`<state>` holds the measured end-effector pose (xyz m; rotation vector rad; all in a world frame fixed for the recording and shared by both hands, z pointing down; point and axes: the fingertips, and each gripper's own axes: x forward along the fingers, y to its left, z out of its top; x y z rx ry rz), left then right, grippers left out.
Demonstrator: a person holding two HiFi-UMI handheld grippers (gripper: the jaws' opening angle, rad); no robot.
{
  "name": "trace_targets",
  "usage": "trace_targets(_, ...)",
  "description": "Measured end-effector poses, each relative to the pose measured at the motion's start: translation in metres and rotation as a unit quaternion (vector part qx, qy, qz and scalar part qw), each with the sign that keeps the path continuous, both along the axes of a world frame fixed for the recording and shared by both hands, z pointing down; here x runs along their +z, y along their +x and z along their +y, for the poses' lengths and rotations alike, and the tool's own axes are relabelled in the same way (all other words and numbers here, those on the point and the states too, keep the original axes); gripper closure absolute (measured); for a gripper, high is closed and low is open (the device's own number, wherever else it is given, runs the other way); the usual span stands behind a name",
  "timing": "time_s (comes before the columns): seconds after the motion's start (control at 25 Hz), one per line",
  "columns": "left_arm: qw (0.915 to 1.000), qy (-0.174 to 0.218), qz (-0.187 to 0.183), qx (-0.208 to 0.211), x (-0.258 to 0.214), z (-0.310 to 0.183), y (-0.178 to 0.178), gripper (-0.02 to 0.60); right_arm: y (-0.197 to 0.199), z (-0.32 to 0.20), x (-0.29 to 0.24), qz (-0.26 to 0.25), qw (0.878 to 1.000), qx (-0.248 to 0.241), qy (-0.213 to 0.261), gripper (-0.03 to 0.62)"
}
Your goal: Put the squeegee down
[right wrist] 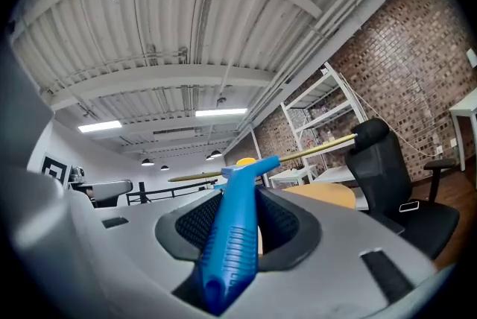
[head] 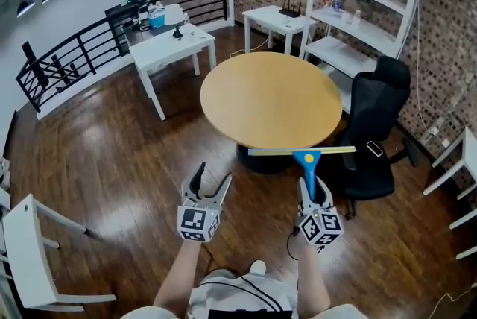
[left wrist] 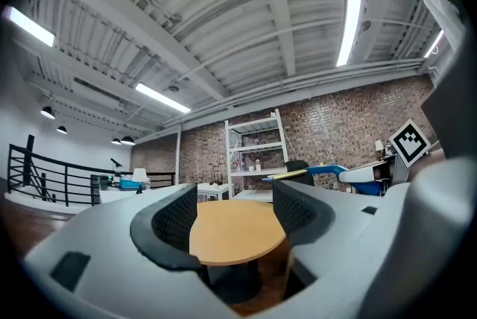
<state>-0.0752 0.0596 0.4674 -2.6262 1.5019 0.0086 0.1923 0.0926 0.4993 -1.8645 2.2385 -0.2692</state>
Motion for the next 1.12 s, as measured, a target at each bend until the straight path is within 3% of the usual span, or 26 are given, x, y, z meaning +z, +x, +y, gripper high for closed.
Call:
trace_targets(0.2,0.9998,-0.017,-0.014,-0.005,0.006,-0.033,0.033,0.279,0.016,-0.037,0.016,-0.013,1.000,-0.021,-0.019,0.434)
trace_targets(0.44,0.9995,-0.027,-0.014,-0.003,0.017,-0.088,0.045,0.279,0.025,-0.088,0.036,-0.017,0.999,-0.021,-0.039,0.434)
trace_targets(0.8,0.9989,-0.039,0.005,0.027,0.049,-0.244,0.086,0.279,0.059,-0.222,0.069,-0.020,0.997,0.003,-0.076,0.434)
trace_targets(1.12,0.9961,-0.061,0.015,0.062,0.064,-0.382,0.098,0.279,0.063,-0.352,0.091,-0.019,0.993,0.054,-0.104,0.434)
